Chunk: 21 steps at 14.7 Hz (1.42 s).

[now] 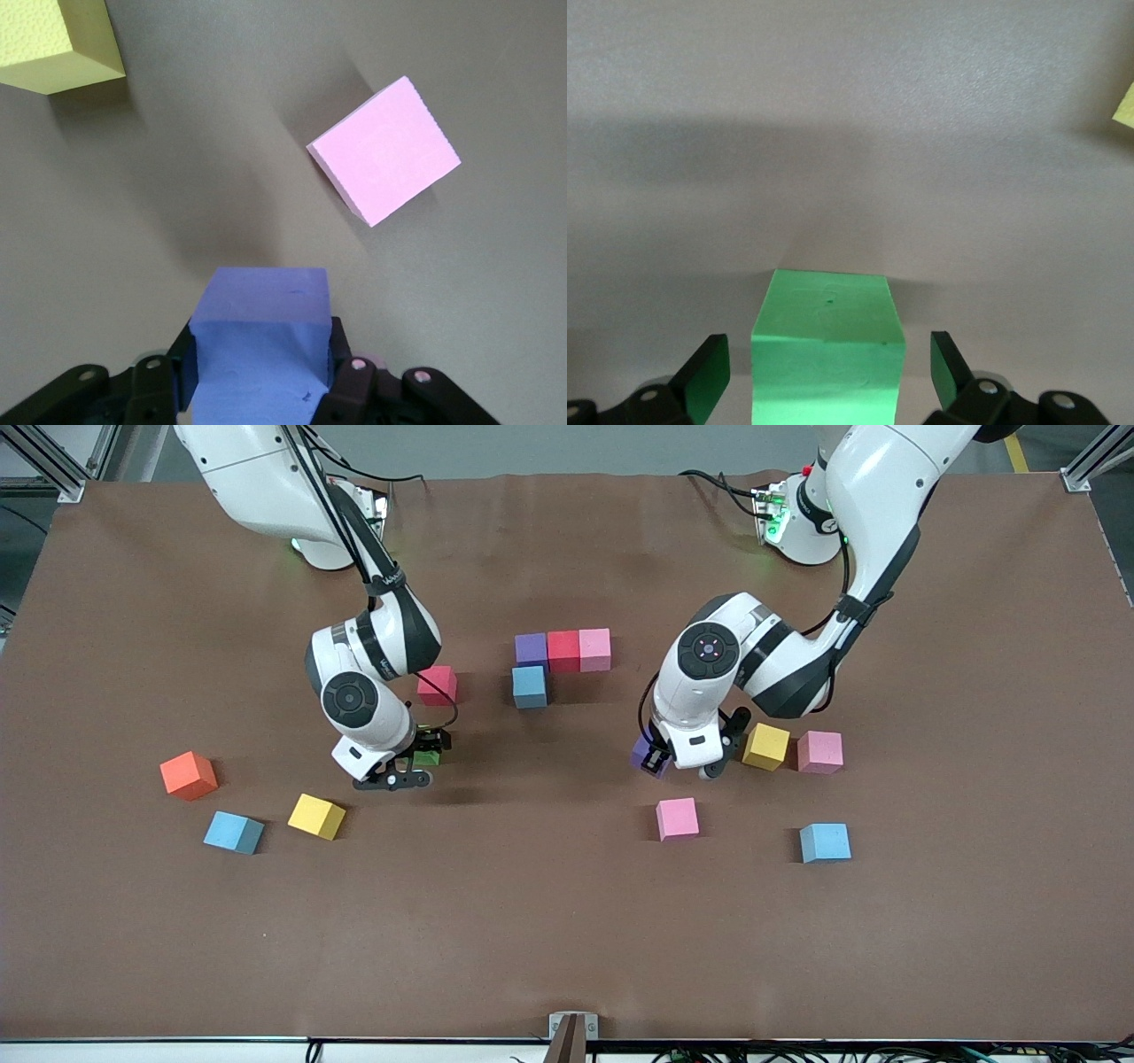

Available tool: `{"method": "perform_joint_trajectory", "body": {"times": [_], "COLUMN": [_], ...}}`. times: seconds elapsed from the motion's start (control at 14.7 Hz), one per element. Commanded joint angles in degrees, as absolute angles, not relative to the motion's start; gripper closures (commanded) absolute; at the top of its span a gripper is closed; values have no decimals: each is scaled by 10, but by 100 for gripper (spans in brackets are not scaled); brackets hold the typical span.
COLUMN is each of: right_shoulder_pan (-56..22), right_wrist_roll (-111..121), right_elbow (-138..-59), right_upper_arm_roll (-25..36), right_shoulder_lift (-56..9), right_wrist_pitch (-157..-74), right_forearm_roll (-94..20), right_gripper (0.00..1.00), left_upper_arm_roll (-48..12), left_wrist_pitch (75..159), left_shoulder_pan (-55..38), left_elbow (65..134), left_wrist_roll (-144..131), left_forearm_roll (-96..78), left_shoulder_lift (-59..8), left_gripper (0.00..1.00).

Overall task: Arrange 11 blocks into digit 3
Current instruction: 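Carry the green cube to the cube column with the right gripper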

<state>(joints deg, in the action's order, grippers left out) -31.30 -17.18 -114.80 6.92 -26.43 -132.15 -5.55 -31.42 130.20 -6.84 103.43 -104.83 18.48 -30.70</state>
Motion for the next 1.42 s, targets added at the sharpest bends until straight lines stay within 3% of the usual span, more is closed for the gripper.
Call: {"method": "perform_joint_trajectory", "body": {"times": [0.0,0.68,0.75,0.95,1.02,1.36], "right_shoulder_pan": [-302,-301,-301,-301,-302,-303], "right_wrist_roll": [-166,-163,-163,-160,-160,-163], "right_elbow": [-1171,-1171,-1171,-1167,-1165,-1114], "right_upper_arm_roll": [55,54,54,54,54,54], "right_shoulder_lift": [-248,-250,-250,-250,-250,-249], "right_wrist_pitch": [-1331,-1329,-1329,-1324,-1324,-1320], "right_forearm_roll": [-75,-76,-76,-76,-76,-74], "right_gripper": [1,11,18,59,67,77], "left_upper_arm_roll": [-317,-317,-317,-317,-317,-317], "left_wrist_pitch": [1296,1296,1296,1296,1296,1296], "left_shoulder_pan": [-69,-69,-69,-69,-69,-69], "left_elbow": [1033,1031,1031,1030,1030,1029], "left_wrist_roll": [-1045,-1045,-1045,-1045,-1045,-1045], "left_forearm_roll": [180,180,180,181,181,181], "left_shoulder_lift": [-309,-310,-310,-310,-311,-310], "left_gripper": [61,61,61,61,61,61]}}
